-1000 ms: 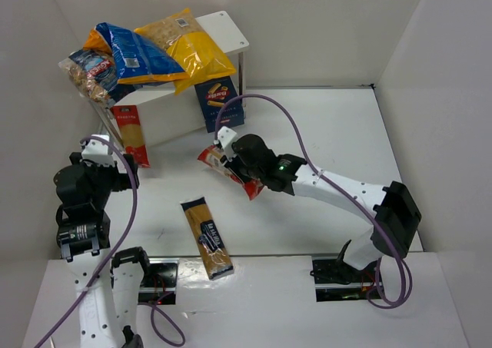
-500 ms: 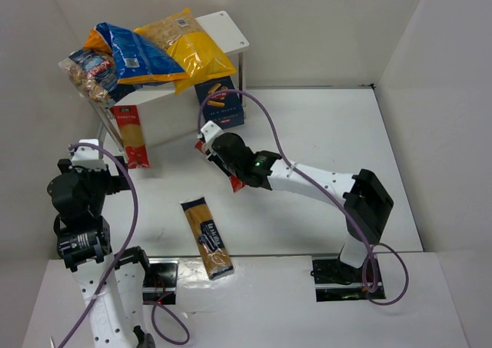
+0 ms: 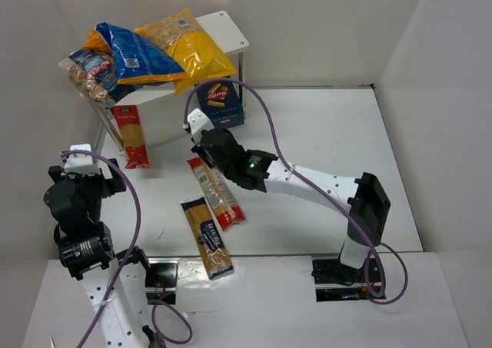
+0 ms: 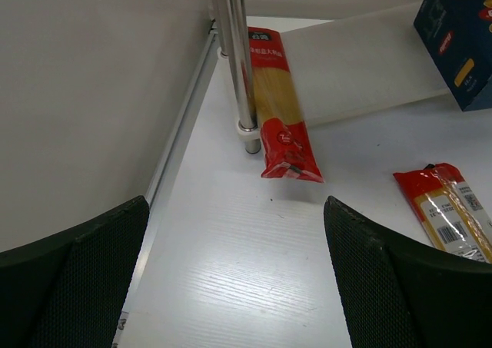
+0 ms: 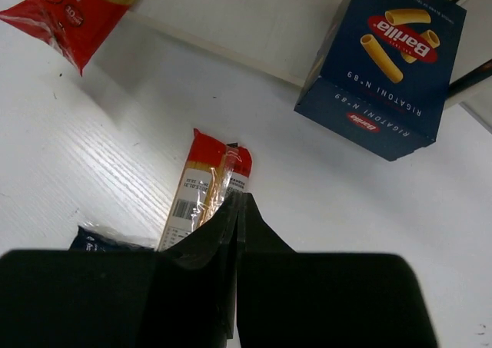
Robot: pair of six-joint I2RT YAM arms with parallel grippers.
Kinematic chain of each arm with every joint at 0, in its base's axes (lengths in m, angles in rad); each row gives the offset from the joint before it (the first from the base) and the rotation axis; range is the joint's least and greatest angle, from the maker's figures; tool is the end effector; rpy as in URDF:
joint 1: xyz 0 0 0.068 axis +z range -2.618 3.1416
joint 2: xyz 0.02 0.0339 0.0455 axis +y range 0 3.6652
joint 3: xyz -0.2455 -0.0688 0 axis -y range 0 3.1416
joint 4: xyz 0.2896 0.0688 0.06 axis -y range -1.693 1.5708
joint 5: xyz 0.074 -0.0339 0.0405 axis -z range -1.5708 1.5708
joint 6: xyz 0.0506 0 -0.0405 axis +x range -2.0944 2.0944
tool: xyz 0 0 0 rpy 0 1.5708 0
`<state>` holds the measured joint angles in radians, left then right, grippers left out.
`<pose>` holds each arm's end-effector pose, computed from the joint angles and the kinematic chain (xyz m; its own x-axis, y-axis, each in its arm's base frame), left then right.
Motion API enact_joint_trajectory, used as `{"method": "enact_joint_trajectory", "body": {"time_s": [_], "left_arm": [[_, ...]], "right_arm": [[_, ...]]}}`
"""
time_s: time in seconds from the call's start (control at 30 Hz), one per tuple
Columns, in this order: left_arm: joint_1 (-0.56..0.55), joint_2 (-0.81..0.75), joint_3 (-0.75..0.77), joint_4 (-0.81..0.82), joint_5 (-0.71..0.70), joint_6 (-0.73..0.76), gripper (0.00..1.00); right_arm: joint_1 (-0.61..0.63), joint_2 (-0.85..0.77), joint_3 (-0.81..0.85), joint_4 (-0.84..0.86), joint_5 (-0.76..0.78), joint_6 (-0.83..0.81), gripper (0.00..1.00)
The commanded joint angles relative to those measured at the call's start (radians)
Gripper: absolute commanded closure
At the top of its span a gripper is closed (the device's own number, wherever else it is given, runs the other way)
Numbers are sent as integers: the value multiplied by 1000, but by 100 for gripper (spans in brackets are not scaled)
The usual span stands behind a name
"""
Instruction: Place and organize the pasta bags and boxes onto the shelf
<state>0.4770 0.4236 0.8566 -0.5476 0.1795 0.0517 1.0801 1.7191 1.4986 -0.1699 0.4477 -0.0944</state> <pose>0.1435 0.0640 0.3762 -0.1167 -0.0031 -0.9932 -0.2885 0.9570 0.0309 0.2373 0.3977 0.3060 -0.1214 -0.4075 -0.9051 -0.6206 0.7428 -0.2512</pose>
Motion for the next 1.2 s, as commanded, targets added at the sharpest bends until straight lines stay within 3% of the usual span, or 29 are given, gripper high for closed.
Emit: {"method": "enact_joint_trajectory", "body": {"time_s": [0.0,0.1,0.13,0.17,0.23,0.27,0.5,0.87,1.17], "left_arm": [[28,-16,-2,43,0,-6,0],[28,-16,-11,43,9,-6,0],[28,-16,-11,43,18,-6,0],[28,-16,-11,43,29,-6,0],[28,-16,-11,43,38,3,0],[28,-16,-11,43,47,4,0],[28,-6,-21,43,48,4,0],[28,52,-21,34,94,22,0],[28,61,-21,34,103,22,0]], "right_arm": [[-2,-33,41,58,10,-10,100],[9,-33,11,-8,-47,-10,100],[9,-33,-27,-31,-69,1,63],[9,-33,-49,-40,-92,1,33],[9,-42,-113,-74,-132,1,4],[0,-42,-133,-86,-145,11,0],[-202,57,-261,-158,-368,110,0],[-212,142,-233,-181,-625,182,0],[-212,79,-302,-109,-636,266,0]]}}
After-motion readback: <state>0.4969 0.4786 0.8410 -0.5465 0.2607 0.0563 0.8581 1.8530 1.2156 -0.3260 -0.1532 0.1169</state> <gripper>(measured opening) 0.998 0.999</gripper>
